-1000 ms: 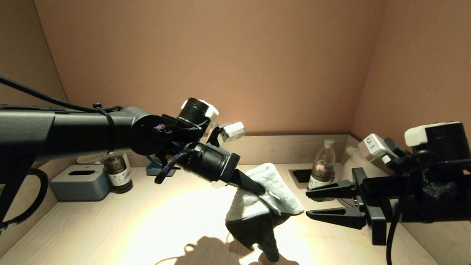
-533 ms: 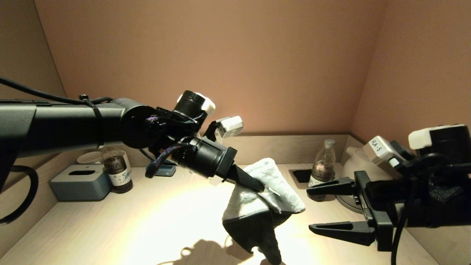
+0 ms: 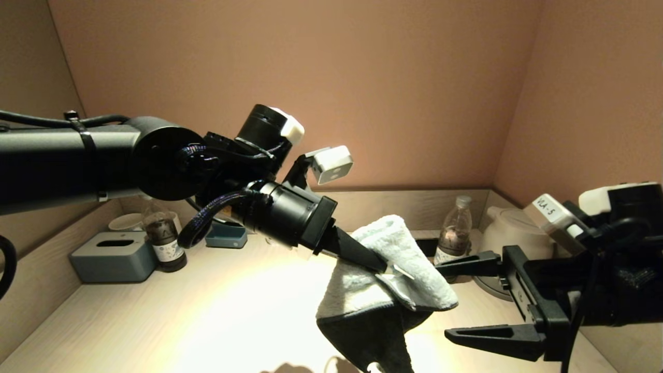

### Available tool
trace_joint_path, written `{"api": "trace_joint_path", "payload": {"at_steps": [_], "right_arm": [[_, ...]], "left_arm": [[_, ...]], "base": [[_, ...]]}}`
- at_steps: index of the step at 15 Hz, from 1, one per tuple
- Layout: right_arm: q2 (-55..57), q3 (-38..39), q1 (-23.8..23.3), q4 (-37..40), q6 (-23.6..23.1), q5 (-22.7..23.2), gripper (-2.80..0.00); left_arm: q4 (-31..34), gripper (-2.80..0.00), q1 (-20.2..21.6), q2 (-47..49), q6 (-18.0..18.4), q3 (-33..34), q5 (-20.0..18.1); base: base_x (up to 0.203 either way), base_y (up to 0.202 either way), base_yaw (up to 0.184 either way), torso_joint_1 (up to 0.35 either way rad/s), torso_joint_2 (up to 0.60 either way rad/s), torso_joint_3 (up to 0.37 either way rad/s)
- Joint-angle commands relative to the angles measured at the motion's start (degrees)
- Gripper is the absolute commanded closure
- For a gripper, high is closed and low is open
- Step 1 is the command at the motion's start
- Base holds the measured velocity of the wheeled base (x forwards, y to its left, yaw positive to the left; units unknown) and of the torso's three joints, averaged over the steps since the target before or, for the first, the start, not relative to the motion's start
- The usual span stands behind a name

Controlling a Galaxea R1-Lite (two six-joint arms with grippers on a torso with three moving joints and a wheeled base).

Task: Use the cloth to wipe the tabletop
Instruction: Hand it to the other hand

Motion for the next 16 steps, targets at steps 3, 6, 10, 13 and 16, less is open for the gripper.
{"api": "trace_joint_path", "payload": {"at_steps": [3, 6, 10, 13, 16], "right_arm": [[2.5, -1.34, -0.02, -0.12, -0.19, 0.53, -2.8], [3.95, -2.07, -0.02, -0.3, -0.15, 0.6, -2.8], [4.11, -2.43, -0.09, -0.42, -0.15, 3.17, -2.8], [3.44, -2.1, 0.07, -0.42, -0.15, 3.34, -2.8], [3.06, -1.99, 0.26, -0.51, -0.24, 3.36, -2.8]], "left_arm": [[0.16, 0.0, -0.57, -0.33, -0.1, -0.04, -0.23], [0.16, 0.0, -0.48, 0.38, -0.1, -0.04, -0.28], [0.25, 0.0, -0.57, 0.29, -0.19, -0.01, -0.8], [0.52, 0.0, -0.57, 0.29, -0.19, 0.05, -3.18], [0.6, 0.0, -0.57, 0.47, -0.19, -0.06, -4.5]], "base": [[0.0, 0.0, 0.0, 0.0, 0.0, 0.0], [0.0, 0.0, 0.0, 0.0, 0.0, 0.0], [0.0, 0.0, 0.0, 0.0, 0.0, 0.0], [0.0, 0.0, 0.0, 0.0, 0.0, 0.0], [0.0, 0.0, 0.0, 0.0, 0.0, 0.0]]}}
